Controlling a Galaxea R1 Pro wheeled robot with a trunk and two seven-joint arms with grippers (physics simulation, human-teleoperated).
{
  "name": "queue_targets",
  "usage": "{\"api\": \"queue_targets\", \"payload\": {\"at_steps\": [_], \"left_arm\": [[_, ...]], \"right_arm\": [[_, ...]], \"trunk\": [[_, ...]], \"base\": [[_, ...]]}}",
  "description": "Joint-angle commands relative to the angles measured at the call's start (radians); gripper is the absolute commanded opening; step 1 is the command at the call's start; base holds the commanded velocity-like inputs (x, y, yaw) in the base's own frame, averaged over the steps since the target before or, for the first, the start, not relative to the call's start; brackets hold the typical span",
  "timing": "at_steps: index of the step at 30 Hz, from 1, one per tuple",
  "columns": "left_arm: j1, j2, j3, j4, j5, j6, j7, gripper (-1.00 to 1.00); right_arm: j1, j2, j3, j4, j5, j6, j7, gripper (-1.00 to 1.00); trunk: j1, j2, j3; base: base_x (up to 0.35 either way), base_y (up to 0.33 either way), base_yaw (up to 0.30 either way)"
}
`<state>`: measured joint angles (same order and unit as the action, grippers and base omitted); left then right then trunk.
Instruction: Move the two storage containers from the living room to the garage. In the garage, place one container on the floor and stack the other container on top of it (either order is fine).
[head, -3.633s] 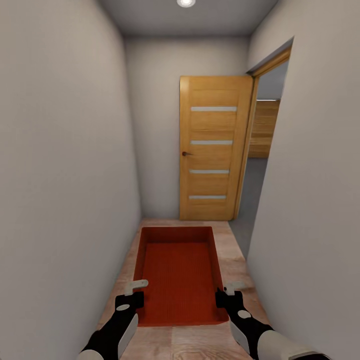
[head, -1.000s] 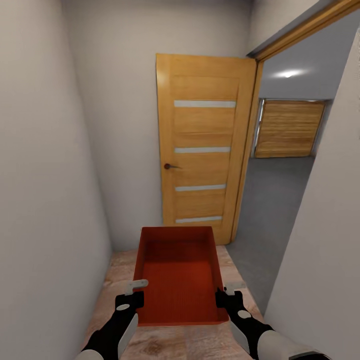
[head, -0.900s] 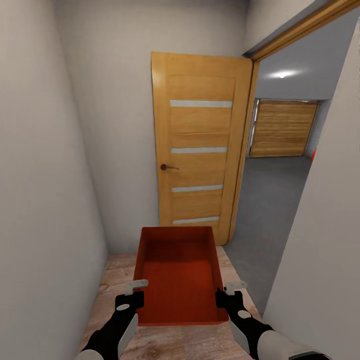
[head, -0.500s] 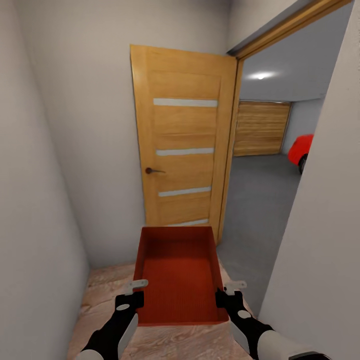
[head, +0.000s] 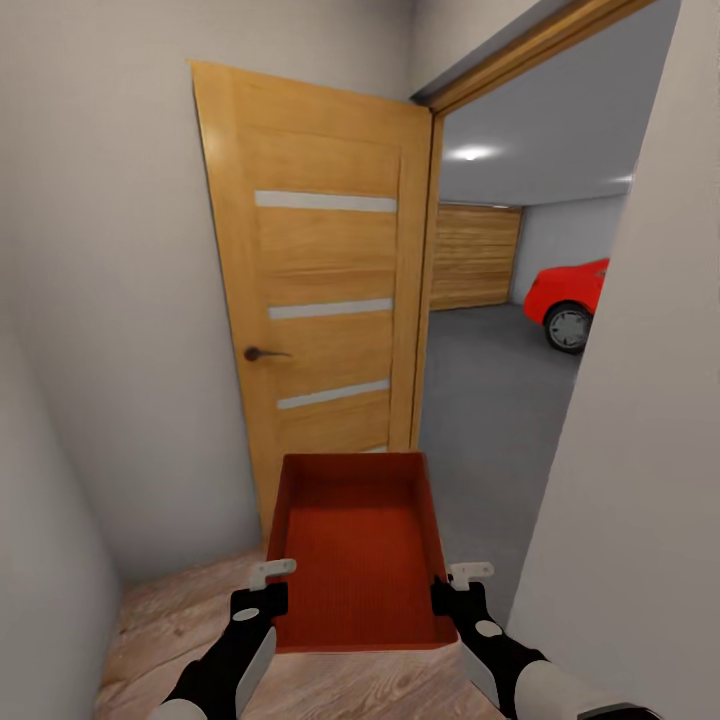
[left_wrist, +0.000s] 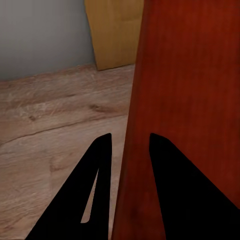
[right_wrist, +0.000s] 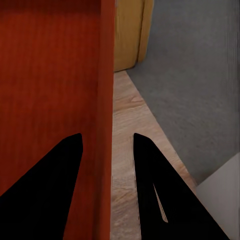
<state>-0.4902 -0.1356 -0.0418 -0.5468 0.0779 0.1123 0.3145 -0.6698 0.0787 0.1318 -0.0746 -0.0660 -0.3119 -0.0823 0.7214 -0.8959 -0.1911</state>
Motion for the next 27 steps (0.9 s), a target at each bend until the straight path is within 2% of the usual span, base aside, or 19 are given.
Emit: {"api": "queue_targets", "payload": {"at_steps": [1,27], "left_arm": [[-0.001,0.004,0.020,-0.052,0.003,0.006,0.006,-1.00],[-0.001,0.004,0.020,-0.053,0.003,0.006,0.006,-1.00]], "right_arm": [[-0.001,-0.001,-0.001,0.002,0.006,0.001,-0.002,-1.00],[-0.001,-0.002,-0.001,0.002,0.006,0.001,-0.002,-1.00]], "trunk": [[0.001,-0.001,-0.002],[0.001,-0.001,-0.002]], "base": [[0.313,0.122,-0.283],[0.309,0.162,-0.283]]}}
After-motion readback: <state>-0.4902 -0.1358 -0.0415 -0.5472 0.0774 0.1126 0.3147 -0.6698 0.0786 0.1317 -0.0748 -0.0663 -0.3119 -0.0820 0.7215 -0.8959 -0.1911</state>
